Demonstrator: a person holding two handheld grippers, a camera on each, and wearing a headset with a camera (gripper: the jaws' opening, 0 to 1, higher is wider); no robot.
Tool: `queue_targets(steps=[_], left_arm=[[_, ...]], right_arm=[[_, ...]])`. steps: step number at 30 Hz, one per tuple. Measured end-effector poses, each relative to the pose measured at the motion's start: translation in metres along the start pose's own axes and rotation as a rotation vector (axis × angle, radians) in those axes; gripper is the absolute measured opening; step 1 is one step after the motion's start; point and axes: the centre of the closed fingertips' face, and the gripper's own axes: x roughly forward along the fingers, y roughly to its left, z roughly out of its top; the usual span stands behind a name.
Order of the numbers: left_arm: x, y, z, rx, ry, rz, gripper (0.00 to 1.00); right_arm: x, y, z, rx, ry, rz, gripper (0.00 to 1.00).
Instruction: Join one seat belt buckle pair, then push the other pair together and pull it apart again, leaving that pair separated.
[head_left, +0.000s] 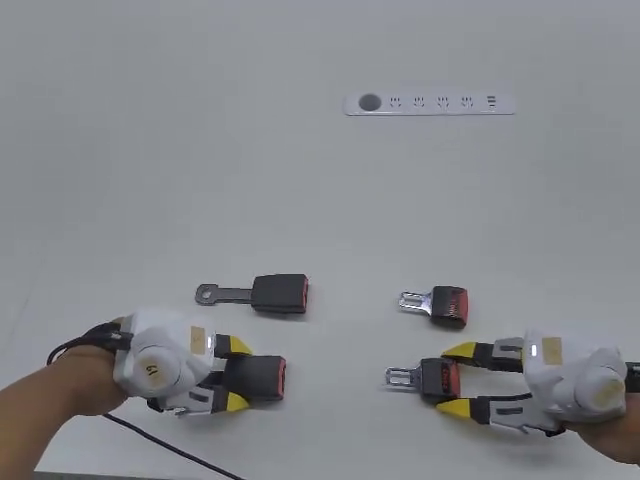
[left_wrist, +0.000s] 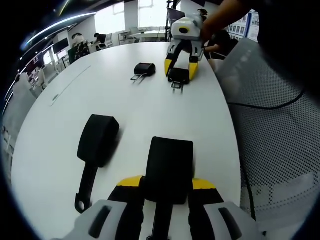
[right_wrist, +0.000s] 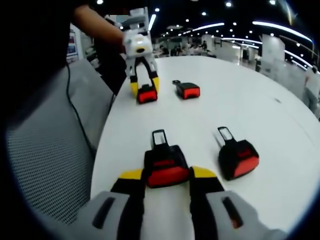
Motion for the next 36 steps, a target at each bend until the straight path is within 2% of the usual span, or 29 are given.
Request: queue_targets(steps=[8,23,27,36], left_arm=[[0.0,0.0,0.0,-0.01,0.001,-0.002,0.35],[0.0,-0.001,-0.001,-0.001,0.005,0.003,0.35],[0.001,-0.001,-0.002,0.0,0.008,0.004,0.35],[0.001,0.0,-0.001,0.006,0.017,0.009,0.35]], right_arm=[[0.023,0.009,0.018,-0.009,-0.021,0.02,0.34],[0.08,0.026,0.066,-0.03,-0.066,0.028,0.34],[0.09,0.031,0.074,-0.037,-0.062,0.032,0.34],[0.097,0.031,0.079,-0.071,-0.028,0.05,0.34]])
